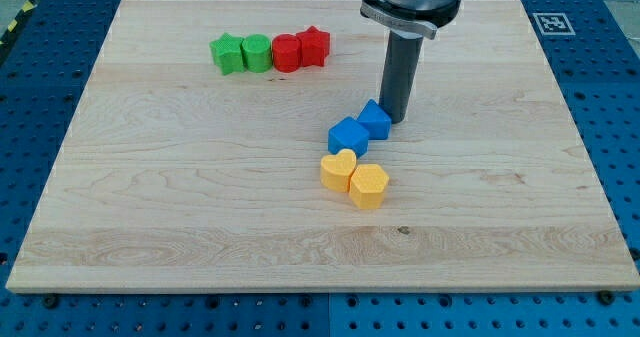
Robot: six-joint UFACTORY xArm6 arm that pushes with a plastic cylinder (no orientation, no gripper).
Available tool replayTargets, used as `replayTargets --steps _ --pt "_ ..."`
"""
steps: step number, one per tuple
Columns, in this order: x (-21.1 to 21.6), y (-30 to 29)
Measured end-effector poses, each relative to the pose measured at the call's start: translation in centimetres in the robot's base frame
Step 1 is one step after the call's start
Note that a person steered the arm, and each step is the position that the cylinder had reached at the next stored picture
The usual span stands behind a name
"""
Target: Move red star closer to the blue triangle
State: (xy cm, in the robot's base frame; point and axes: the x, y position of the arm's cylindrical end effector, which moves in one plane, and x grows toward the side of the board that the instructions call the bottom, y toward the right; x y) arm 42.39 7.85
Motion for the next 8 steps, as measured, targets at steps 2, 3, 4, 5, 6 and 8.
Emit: replayTargets --steps 2,3,4,5,6,8 --pt "-0.2 0.0" --pt "-2.3 0.5" --pt "-2.4 0.5" --pt "-2.5 0.5" --pt "-6.4 -0.3" --pt "-7.4 -7.2"
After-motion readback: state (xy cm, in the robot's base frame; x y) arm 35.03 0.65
